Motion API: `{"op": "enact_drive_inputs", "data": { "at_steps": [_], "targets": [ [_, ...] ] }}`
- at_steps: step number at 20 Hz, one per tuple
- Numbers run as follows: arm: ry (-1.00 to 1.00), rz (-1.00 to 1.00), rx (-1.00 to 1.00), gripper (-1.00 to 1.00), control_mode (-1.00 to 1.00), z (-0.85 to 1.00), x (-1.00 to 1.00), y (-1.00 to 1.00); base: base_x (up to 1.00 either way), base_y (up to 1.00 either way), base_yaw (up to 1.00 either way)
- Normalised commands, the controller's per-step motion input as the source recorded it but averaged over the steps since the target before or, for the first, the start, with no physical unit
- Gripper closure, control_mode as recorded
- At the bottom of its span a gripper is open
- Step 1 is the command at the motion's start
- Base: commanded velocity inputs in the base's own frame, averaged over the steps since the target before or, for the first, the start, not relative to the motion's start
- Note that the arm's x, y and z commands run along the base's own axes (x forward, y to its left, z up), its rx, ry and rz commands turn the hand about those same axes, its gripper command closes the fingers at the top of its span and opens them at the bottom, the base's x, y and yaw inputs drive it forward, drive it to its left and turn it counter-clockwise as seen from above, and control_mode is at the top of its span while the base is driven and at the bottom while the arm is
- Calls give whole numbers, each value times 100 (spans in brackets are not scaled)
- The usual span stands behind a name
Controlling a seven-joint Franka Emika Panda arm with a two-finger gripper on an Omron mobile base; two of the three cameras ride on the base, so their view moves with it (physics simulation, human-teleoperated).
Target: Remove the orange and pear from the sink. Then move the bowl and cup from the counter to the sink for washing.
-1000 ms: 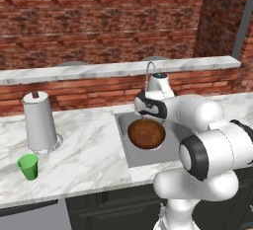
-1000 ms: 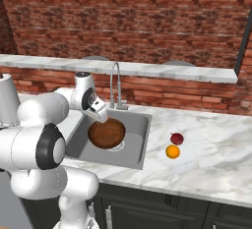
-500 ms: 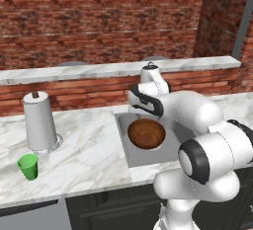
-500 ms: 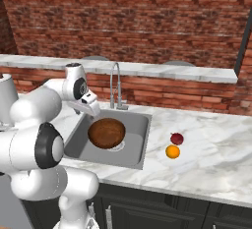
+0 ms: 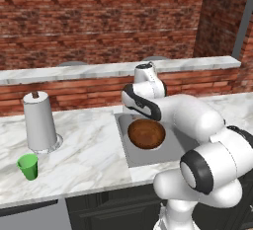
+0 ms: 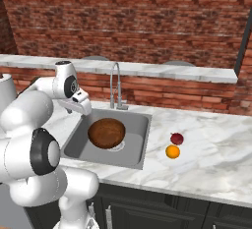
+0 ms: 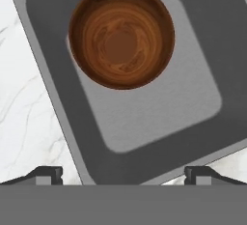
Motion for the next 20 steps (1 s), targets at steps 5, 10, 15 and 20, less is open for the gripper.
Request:
{"op": "enact_drive_inputs", "data": {
  "at_steps": [5, 10, 15, 20],
  "targets": [
    [-1, 0, 0, -100, -100, 3, -18, 25, 0, 0, 0],
    [-8, 1, 0, -100, -100, 4, -13, 28, 0, 0, 0],
    [-6, 10, 0, -100, -100, 7, -9, 24, 0, 0, 0],
    [0, 18, 0, -100, -100, 8, -8, 21, 0, 0, 0]
  ]
}}
